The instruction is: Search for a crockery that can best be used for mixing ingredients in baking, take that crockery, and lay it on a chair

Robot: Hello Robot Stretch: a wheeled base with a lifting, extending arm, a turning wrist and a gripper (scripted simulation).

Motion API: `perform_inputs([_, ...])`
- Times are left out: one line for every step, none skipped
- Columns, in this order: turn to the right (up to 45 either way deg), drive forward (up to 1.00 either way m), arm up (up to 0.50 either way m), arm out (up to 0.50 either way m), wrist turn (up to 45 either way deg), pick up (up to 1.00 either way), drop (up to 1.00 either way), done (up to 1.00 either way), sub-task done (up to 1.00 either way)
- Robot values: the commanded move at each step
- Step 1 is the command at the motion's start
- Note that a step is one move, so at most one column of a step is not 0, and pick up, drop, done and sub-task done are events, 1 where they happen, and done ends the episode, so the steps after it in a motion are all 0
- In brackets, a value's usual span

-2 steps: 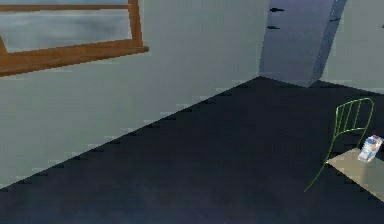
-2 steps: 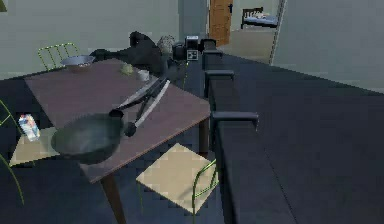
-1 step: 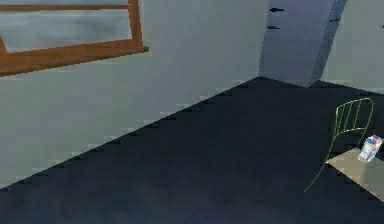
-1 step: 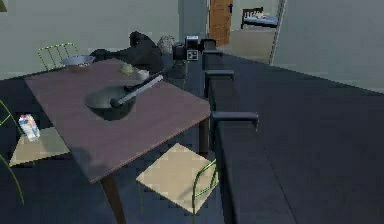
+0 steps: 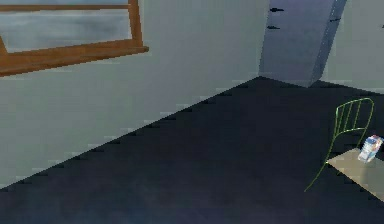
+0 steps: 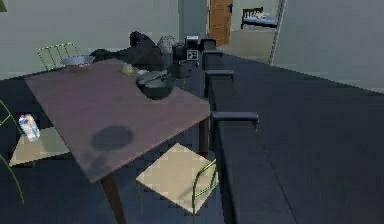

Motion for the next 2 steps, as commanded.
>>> perform_inputs([0.0, 0.0, 0.0, 0.0, 39.0, 0.0, 0.0, 0.0, 0.0])
perform_inputs([0.0, 0.0, -0.38, 0.0, 0.0, 0.0, 0.0, 0.0, 0.0])
